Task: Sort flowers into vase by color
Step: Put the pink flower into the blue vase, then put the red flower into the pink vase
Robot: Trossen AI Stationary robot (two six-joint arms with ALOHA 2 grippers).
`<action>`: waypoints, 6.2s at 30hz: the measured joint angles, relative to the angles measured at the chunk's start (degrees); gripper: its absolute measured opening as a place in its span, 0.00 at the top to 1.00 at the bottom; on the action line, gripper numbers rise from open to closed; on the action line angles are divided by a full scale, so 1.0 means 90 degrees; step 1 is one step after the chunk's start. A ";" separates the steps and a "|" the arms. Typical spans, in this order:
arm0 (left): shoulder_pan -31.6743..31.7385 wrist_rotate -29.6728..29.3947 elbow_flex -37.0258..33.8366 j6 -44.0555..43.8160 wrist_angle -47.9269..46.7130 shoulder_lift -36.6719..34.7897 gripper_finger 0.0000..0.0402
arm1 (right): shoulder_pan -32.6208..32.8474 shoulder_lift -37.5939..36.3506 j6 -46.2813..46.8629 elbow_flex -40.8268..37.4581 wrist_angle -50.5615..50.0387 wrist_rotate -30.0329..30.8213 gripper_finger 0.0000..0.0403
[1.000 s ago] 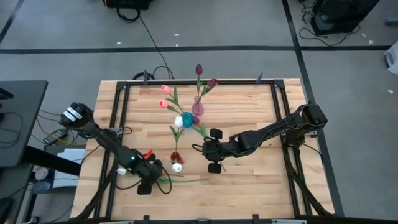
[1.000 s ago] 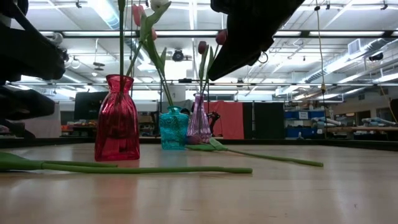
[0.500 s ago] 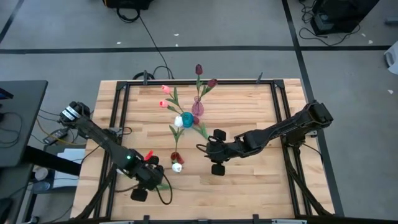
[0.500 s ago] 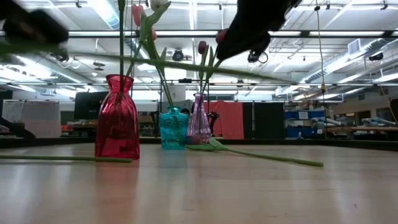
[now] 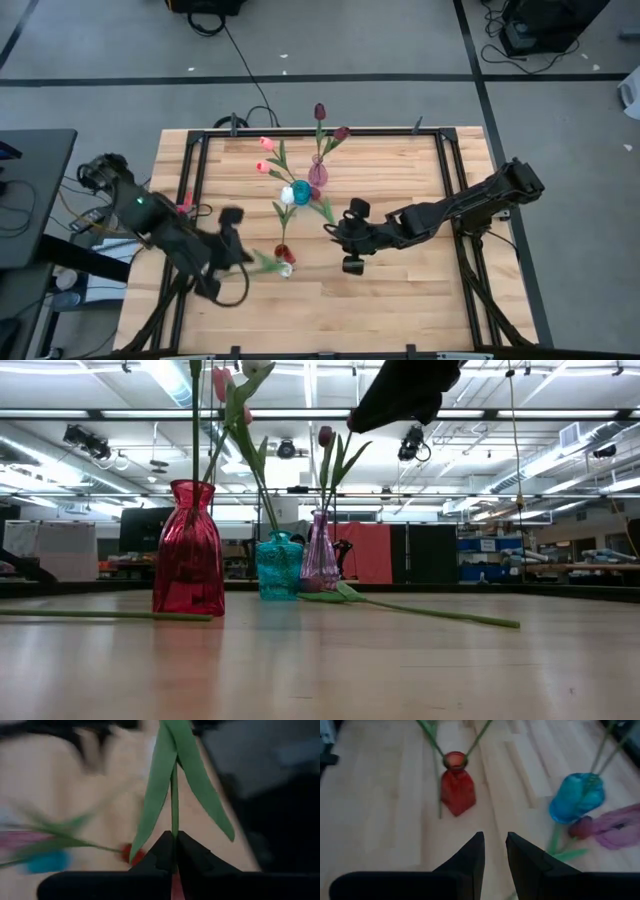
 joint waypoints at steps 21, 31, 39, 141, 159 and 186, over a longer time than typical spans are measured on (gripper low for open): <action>0.3551 0.0444 0.0936 0.0745 -0.0123 0.0173 0.95 | 0.0790 0.0024 -0.9786 0.0000 0.5250 0.4042 0.72; 0.3578 0.0877 0.0936 0.0555 -0.0154 0.0490 0.95 | 0.0465 0.0775 -1.4220 0.0003 0.7792 0.3529 0.68; 0.3578 0.1015 0.0936 0.0403 -0.0200 0.0499 0.95 | 0.0230 0.0881 -1.4659 -0.0002 0.8226 0.3789 0.75; 0.2348 0.0192 -0.7519 0.0932 0.7587 -0.4010 0.48 | -0.1914 0.2599 -0.3950 -0.1258 1.1464 -0.0366 0.98; 0.2240 0.0122 -0.8690 -0.0052 0.8319 -0.3998 0.48 | -0.2389 0.3340 -0.4242 -0.0364 1.0990 -0.0746 0.97; 0.1944 0.1362 -0.8732 -0.1891 0.7415 -0.2743 0.48 | -0.1481 0.1669 -0.1325 -0.0372 0.3605 0.0497 0.77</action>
